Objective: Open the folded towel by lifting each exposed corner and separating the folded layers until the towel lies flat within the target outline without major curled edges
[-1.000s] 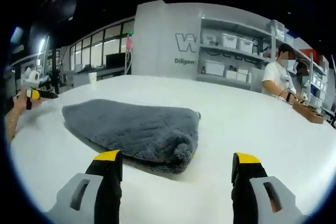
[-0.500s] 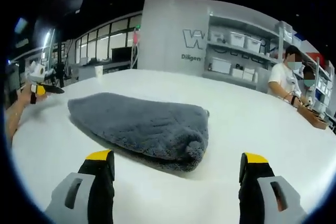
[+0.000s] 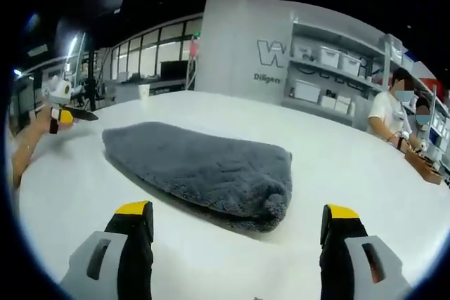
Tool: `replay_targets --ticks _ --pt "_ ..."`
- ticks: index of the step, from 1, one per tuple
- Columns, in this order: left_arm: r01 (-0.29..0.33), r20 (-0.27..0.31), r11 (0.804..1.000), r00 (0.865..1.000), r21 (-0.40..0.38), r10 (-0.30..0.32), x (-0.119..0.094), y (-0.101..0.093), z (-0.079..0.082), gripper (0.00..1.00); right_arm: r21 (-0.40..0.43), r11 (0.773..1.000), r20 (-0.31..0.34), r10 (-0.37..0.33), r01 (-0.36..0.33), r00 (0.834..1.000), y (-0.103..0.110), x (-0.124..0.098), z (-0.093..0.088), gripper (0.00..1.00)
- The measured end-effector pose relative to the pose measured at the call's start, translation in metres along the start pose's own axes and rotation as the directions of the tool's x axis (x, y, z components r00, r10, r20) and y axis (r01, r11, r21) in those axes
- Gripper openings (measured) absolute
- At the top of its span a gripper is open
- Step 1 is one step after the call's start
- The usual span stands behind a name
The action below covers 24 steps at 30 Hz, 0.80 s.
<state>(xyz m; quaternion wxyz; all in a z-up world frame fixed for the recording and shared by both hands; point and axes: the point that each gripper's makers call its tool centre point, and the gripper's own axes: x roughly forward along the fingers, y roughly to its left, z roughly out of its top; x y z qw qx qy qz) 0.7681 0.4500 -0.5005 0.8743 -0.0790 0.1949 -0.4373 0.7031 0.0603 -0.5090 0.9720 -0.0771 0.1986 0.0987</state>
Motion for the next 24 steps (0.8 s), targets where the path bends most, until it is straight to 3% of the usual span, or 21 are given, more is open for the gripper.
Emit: replay_targets --ticks 5,9,12,15,22,24 --pt "0.016 0.005 1.0 1.0 -0.003 -0.016 0.008 -0.008 0.0 0.86 -0.004 1.0 0.025 0.005 -0.005 1.0 0.003 -0.005 0.006 0.99" --pt "0.013 -0.029 1.0 0.999 0.007 -0.013 0.014 -0.008 -0.008 0.85 0.002 1.0 0.042 0.01 -0.01 0.999 0.004 -0.005 0.01 0.99" --pt "-0.023 -0.035 1.0 0.999 0.014 0.024 0.017 0.001 -0.007 0.82 -0.005 1.0 0.048 0.021 -0.02 0.999 0.006 -0.005 0.013 0.99" --pt "-0.086 -0.027 0.996 0.996 -0.027 0.085 0.023 0.01 -0.007 0.77 -0.008 0.999 0.045 0.036 -0.035 0.998 0.009 -0.004 0.013 0.98" --pt "-0.103 -0.012 0.994 0.995 -0.03 0.103 0.037 0.011 -0.001 0.71 -0.014 0.999 0.043 0.048 -0.048 0.998 0.013 -0.004 0.013 0.97" --pt "-0.1 -0.016 0.995 0.995 -0.01 0.1 0.042 0.008 0.0 0.65 -0.02 0.999 0.044 0.05 -0.05 0.998 0.013 -0.004 0.014 0.97"
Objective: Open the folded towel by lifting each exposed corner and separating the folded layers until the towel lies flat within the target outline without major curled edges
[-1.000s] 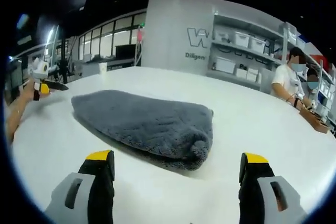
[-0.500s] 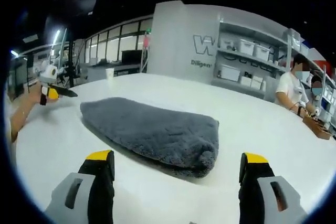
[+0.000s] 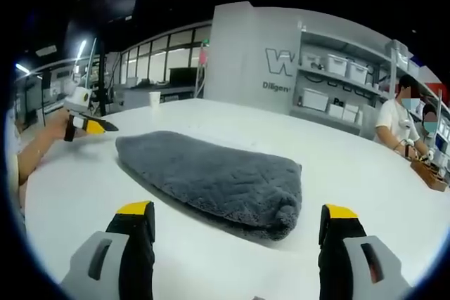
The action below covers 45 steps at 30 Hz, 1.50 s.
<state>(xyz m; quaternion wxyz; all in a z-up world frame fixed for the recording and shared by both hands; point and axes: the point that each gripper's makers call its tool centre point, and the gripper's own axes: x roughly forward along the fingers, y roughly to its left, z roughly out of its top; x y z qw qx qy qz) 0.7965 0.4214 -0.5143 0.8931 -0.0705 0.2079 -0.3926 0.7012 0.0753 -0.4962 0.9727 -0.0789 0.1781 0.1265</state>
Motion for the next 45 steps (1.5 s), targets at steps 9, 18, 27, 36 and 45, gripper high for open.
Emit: replay_targets --ticks 9,18,27,36,45 --pt "0.045 -0.081 0.997 0.996 0.068 -0.04 0.031 -0.023 -0.001 0.55 -0.014 1.0 0.008 0.018 -0.017 1.0 0.005 -0.003 0.003 0.96" --pt "0.045 -0.057 0.999 0.997 0.03 -0.044 0.045 -0.027 0.009 0.42 -0.026 0.999 0.009 0.023 -0.022 1.0 0.008 -0.005 0.004 0.95" --pt "0.053 -0.107 0.998 0.993 -0.035 -0.057 0.061 -0.031 -0.009 0.39 -0.037 0.999 0.002 0.028 -0.028 1.0 0.009 -0.004 0.003 0.95" --pt "0.074 -0.126 0.99 0.988 -0.122 -0.089 0.072 -0.031 -0.011 0.31 -0.035 0.999 0.005 0.022 -0.022 1.0 0.007 -0.006 0.004 0.95" --pt "0.057 -0.171 0.99 0.982 -0.13 -0.079 0.076 -0.034 -0.023 0.2 -0.049 0.998 -0.004 0.029 -0.029 1.0 0.01 -0.006 0.003 0.95"
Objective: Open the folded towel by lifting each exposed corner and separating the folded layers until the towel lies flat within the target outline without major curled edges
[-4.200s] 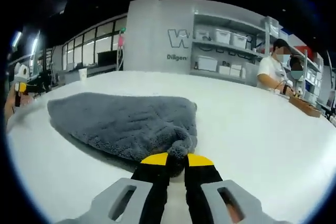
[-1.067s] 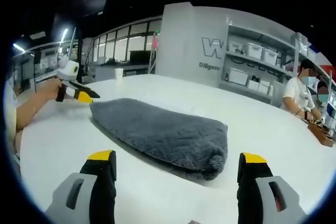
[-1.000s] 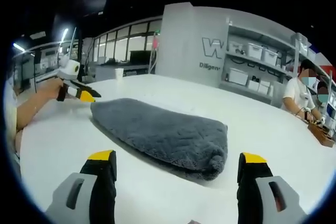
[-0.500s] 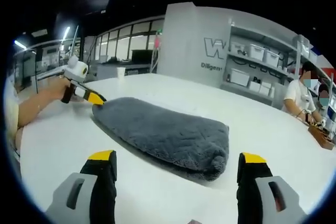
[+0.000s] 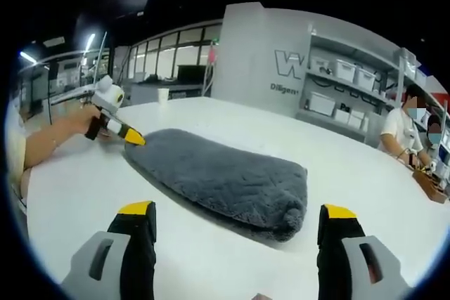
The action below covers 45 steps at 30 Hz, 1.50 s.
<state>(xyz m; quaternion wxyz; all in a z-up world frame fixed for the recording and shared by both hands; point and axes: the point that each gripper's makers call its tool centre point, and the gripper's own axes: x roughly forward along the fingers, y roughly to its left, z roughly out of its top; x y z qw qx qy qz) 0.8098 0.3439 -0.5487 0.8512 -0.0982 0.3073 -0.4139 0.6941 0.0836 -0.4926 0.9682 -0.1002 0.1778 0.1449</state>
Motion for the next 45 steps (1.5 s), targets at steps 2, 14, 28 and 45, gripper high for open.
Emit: replay_targets --ticks 2,14,28,45 --pt "-0.003 -0.005 1.0 1.0 0.003 0.003 0.0 -0.001 0.0 0.18 0.001 1.0 0.0 -0.001 0.001 1.0 0.0 0.0 0.0 0.95" --pt "0.019 0.009 1.0 1.0 0.014 -0.019 0.004 -0.004 -0.002 0.06 -0.012 1.0 -0.021 0.008 -0.008 1.0 0.002 0.001 -0.004 0.95" --pt "0.024 -0.001 0.999 1.0 0.025 -0.024 -0.006 0.001 -0.003 0.06 -0.008 1.0 -0.019 0.004 -0.004 1.0 0.0 0.001 -0.004 0.95" --pt "-0.009 0.04 1.0 0.999 -0.024 0.01 -0.035 0.032 -0.002 0.06 -0.052 0.998 -0.043 0.025 -0.027 0.999 0.004 0.006 -0.008 0.99"
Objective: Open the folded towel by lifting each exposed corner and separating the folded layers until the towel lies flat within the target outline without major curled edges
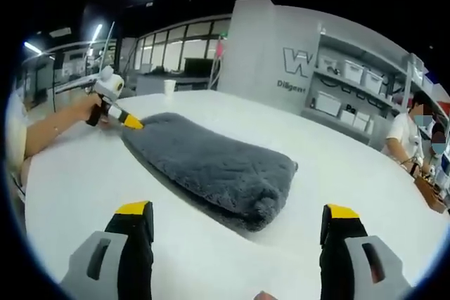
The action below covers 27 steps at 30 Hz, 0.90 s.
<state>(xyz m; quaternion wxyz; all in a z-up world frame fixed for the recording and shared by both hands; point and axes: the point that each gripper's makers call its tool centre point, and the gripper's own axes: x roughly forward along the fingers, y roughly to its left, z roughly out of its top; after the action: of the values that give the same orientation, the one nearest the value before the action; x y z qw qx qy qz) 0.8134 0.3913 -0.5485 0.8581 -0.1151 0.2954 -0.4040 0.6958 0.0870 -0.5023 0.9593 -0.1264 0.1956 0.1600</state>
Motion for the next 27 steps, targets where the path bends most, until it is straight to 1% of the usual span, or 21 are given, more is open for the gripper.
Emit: replay_targets --ticks 7,11,17,19,22,27 --pt "-0.064 0.024 0.998 0.998 0.011 0.064 -0.019 0.02 0.004 0.06 -0.002 1.0 -0.011 0.0 0.0 1.0 -0.001 0.001 -0.001 0.99" --pt "-0.07 0.028 0.998 0.997 -0.004 0.07 -0.025 0.028 0.006 0.06 -0.008 1.0 -0.02 0.001 -0.002 1.0 0.001 0.002 -0.003 0.99" --pt "-0.098 0.039 0.995 0.994 0.008 0.098 -0.036 0.037 0.006 0.06 -0.008 1.0 -0.029 0.001 -0.002 1.0 0.002 0.002 -0.006 0.99" --pt "-0.101 0.041 0.995 0.994 0.005 0.101 -0.039 0.036 0.005 0.06 -0.007 1.0 -0.029 -0.001 0.0 1.0 0.002 0.002 -0.006 0.99" --pt "-0.113 0.042 0.994 0.993 0.013 0.112 -0.045 0.043 0.007 0.06 -0.005 1.0 -0.028 -0.002 0.002 1.0 0.001 0.002 -0.006 0.99" --pt "-0.133 0.056 0.991 0.99 0.021 0.132 -0.054 0.048 0.009 0.06 -0.011 1.0 -0.038 0.001 -0.002 0.999 0.003 0.003 -0.009 0.99"
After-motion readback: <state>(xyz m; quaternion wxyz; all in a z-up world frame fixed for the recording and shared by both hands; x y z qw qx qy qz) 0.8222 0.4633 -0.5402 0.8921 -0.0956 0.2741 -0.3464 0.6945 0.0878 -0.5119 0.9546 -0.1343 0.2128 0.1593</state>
